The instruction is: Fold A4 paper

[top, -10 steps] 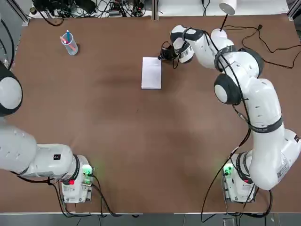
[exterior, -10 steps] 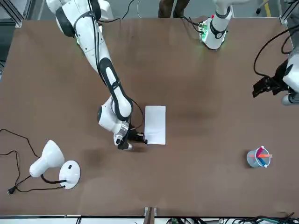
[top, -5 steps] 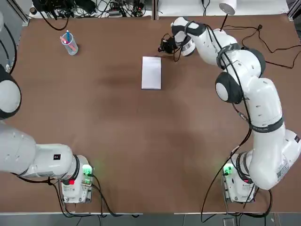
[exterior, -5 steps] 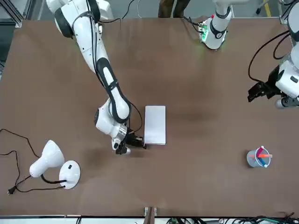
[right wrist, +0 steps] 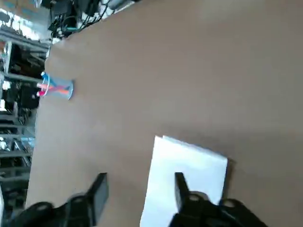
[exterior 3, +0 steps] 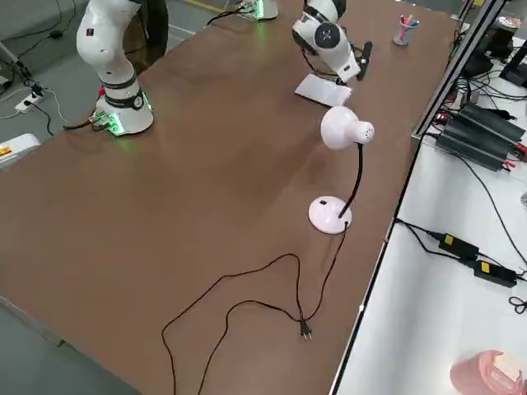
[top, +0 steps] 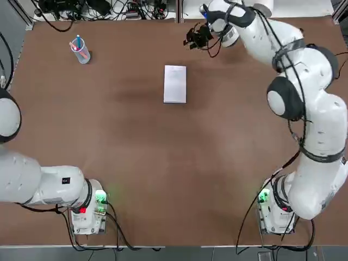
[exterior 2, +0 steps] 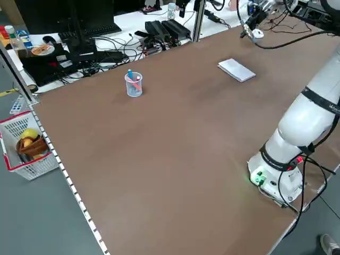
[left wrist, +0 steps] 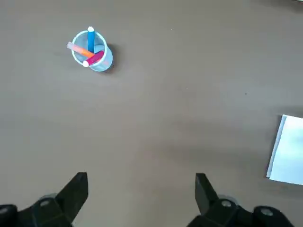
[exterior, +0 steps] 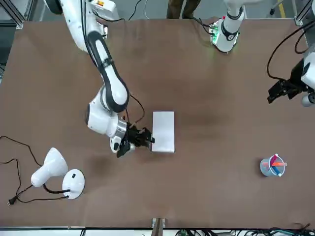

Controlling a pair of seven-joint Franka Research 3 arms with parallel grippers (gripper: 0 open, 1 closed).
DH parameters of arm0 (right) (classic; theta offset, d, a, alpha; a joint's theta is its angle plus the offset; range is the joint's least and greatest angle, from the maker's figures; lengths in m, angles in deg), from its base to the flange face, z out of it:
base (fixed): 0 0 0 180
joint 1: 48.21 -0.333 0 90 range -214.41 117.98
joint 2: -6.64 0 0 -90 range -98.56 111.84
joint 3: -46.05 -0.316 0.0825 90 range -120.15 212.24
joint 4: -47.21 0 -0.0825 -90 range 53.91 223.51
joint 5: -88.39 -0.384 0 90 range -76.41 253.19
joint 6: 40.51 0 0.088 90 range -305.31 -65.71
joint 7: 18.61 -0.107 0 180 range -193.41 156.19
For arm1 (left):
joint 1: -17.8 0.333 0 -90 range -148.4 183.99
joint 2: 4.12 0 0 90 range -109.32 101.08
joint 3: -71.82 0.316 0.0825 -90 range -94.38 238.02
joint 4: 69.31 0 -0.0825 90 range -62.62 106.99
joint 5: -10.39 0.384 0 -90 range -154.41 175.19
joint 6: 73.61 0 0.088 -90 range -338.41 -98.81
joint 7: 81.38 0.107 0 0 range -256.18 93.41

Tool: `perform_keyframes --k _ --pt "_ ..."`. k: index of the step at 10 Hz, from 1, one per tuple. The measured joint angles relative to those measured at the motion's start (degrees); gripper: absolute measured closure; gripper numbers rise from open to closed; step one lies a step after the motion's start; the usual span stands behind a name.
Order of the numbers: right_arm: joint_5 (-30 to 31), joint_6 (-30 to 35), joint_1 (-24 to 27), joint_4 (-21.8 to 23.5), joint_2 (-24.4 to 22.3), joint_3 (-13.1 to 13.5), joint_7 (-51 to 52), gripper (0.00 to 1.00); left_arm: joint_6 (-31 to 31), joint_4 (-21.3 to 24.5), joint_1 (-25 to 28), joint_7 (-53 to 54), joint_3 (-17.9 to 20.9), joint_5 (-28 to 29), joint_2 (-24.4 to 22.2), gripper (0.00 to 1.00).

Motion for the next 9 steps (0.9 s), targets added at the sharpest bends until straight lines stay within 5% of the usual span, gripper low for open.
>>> perform_keyframes --k 2,4,7,9 --pt "10.62 1.65 1.29 9.39 -9.47 0.61 0.02 0.01 -0.01 0.52 0.69 0.00 0.04 0.00 -0.98 0.00" --pt "24.37 5.93 6.12 15.80 -16.44 0.89 0.05 0.01 0.06 0.15 0.74 -0.01 0.01 0.00 -1.70 0.00" --pt "43.82 20.96 15.61 15.96 -22.28 1.10 -1.98 0.01 2.41 -0.87 0.89 -0.01 0.09 0.00 -2.46 0.00" --pt "52.38 34.66 18.83 11.24 -25.73 1.11 -8.94 0.01 3.33 -1.59 1.08 -0.01 0.19 0.00 -2.62 0.00"
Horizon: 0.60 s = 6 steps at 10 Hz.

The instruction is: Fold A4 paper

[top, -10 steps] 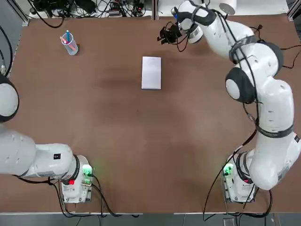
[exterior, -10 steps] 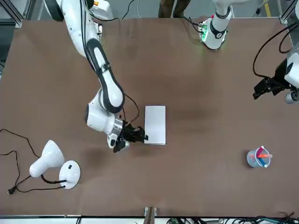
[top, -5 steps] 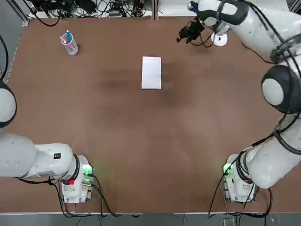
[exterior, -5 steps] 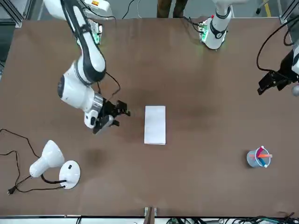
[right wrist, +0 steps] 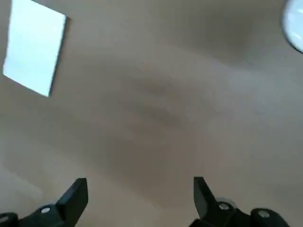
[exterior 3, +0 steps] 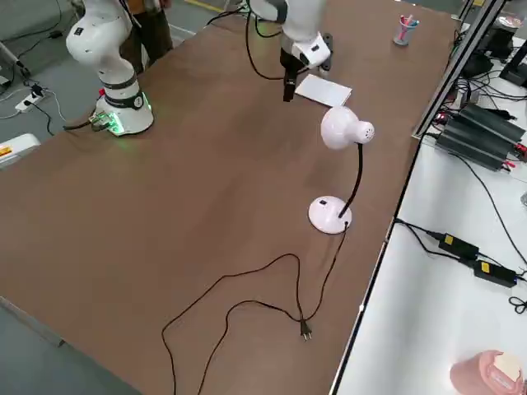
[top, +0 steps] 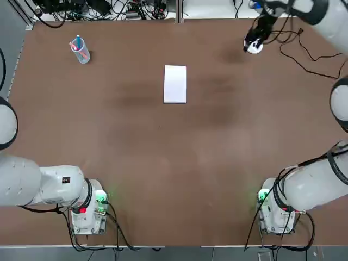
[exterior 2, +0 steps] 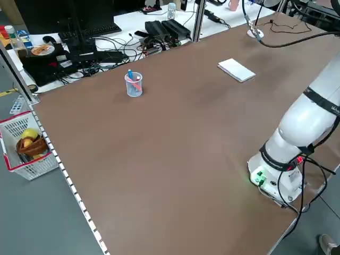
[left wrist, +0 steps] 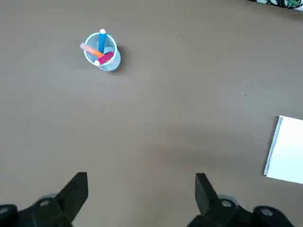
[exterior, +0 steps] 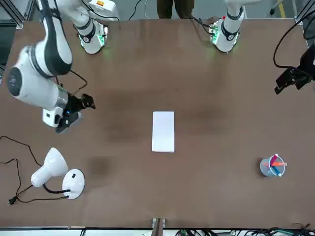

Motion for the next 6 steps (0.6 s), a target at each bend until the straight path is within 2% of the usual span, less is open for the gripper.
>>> perform_keyframes --k 2,4,6 --pt "7.02 11.35 2.31 -8.84 -1.32 -0.03 -7.10 0.01 2.00 -1.21 0.82 0.74 0.07 0.00 -0.05 0.00" --pt "13.30 13.08 4.46 -15.25 -1.96 -0.04 -10.49 0.01 4.42 -2.28 0.91 0.80 0.08 0.00 -0.14 0.00" --pt "13.84 13.69 8.89 -19.69 -2.10 -0.10 -10.65 0.01 4.88 -2.51 0.91 0.80 0.07 0.00 -0.28 0.00"
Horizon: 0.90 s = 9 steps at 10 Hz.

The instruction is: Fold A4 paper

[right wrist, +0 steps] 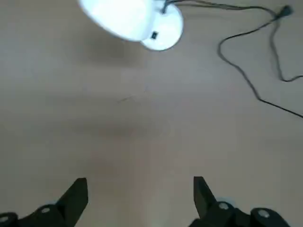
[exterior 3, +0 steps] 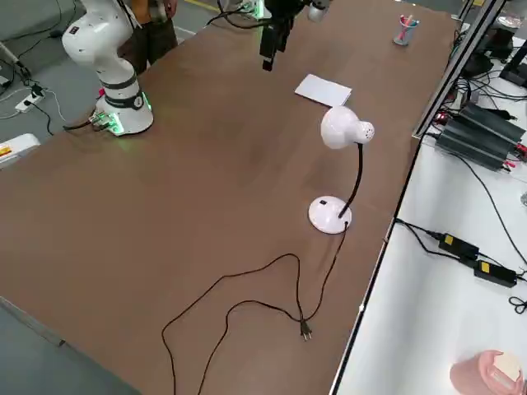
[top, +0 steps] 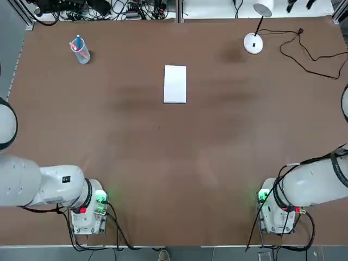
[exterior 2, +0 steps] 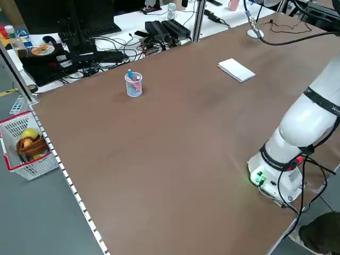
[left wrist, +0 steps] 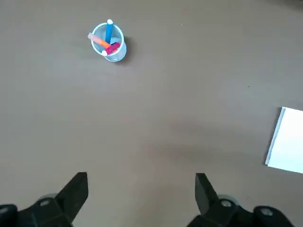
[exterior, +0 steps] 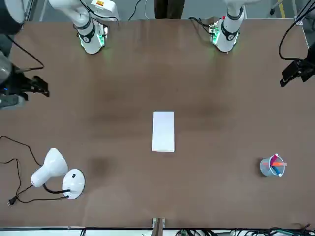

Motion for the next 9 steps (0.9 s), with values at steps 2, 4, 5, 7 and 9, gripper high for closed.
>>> perform_keyframes --k 2,4,5,7,9 --pt "-0.04 0.30 3.86 -0.81 0.01 -0.07 0.03 0.01 0.01 -0.01 0.01 0.00 -0.02 0.00 0.00 0.00" --pt "-0.05 0.42 4.23 -0.81 0.08 -0.36 -0.12 0.01 0.03 0.00 0.01 0.00 -0.01 0.00 0.01 0.00" --pt "-0.15 0.51 4.19 -0.81 0.10 -0.77 -0.43 0.01 0.02 0.00 0.01 0.00 0.00 0.00 0.05 0.00" --pt "-1.36 1.76 4.20 -0.81 0.11 -0.98 -0.80 0.01 0.02 0.00 0.00 0.00 0.01 0.00 0.12 0.00" --pt "-1.78 2.30 4.20 -0.81 0.11 -1.00 -0.83 0.01 0.02 0.00 0.00 0.00 0.00 0.00 0.20 0.00"
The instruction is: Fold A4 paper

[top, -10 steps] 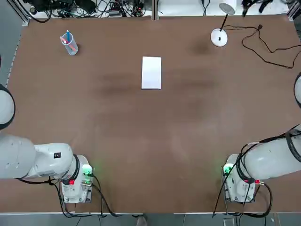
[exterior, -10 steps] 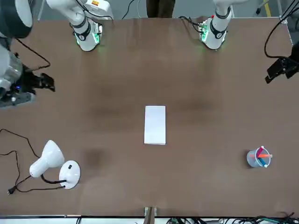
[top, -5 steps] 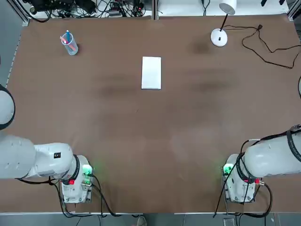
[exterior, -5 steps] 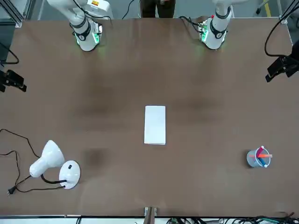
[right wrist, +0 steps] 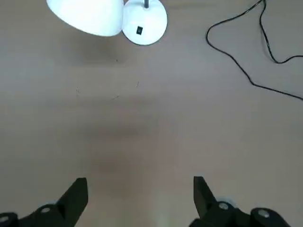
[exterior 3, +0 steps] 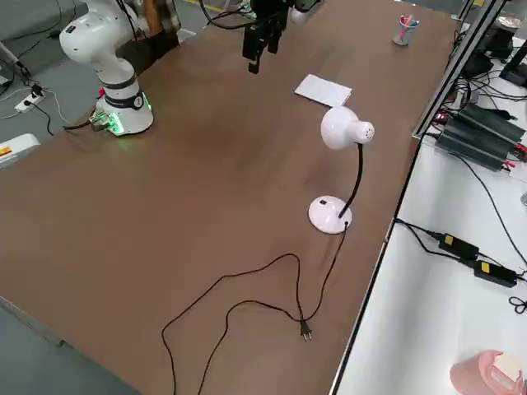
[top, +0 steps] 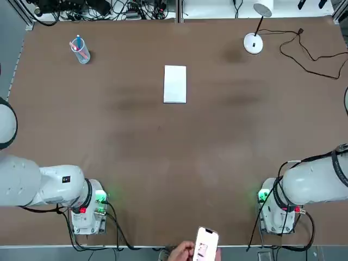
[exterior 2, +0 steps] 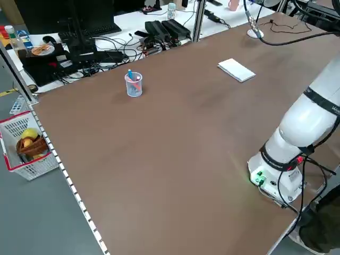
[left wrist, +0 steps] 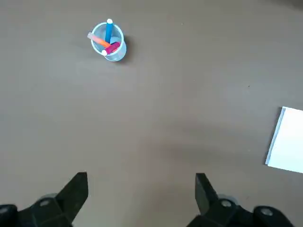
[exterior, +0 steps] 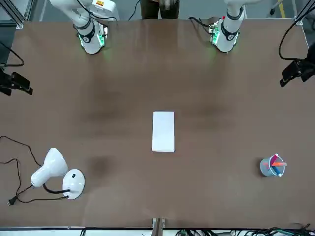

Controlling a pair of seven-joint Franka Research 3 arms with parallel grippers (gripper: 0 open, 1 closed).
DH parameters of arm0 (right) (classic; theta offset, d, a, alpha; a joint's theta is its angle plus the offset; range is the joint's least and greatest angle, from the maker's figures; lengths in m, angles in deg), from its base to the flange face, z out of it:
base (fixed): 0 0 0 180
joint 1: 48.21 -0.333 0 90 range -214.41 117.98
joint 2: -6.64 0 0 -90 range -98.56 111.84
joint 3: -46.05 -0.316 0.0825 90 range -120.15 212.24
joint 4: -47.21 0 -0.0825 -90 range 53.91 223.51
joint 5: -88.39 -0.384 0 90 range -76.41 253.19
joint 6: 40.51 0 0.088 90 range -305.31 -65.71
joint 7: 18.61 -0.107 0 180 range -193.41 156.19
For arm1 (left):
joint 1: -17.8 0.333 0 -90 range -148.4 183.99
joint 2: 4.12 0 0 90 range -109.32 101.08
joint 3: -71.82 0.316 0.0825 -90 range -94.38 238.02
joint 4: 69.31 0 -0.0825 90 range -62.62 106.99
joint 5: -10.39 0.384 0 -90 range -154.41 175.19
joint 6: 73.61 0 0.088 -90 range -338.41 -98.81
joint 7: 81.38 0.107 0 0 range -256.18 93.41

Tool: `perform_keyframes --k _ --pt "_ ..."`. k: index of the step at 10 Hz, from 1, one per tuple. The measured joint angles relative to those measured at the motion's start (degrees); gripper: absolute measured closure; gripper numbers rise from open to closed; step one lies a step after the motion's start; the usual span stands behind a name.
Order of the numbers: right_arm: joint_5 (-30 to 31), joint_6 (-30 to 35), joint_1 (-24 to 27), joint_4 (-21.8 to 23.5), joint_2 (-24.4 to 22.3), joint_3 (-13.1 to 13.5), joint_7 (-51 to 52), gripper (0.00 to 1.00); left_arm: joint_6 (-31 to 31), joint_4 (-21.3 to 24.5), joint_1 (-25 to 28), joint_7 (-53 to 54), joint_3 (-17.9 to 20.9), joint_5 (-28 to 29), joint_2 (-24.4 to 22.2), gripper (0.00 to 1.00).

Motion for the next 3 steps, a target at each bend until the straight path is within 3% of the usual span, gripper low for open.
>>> perform_keyframes --k 3 --pt "-0.10 -0.09 0.00 -0.98 0.00 -0.11 -0.04 0.01 -0.05 0.00 0.00 0.00 0.01 0.00 0.28 0.00"
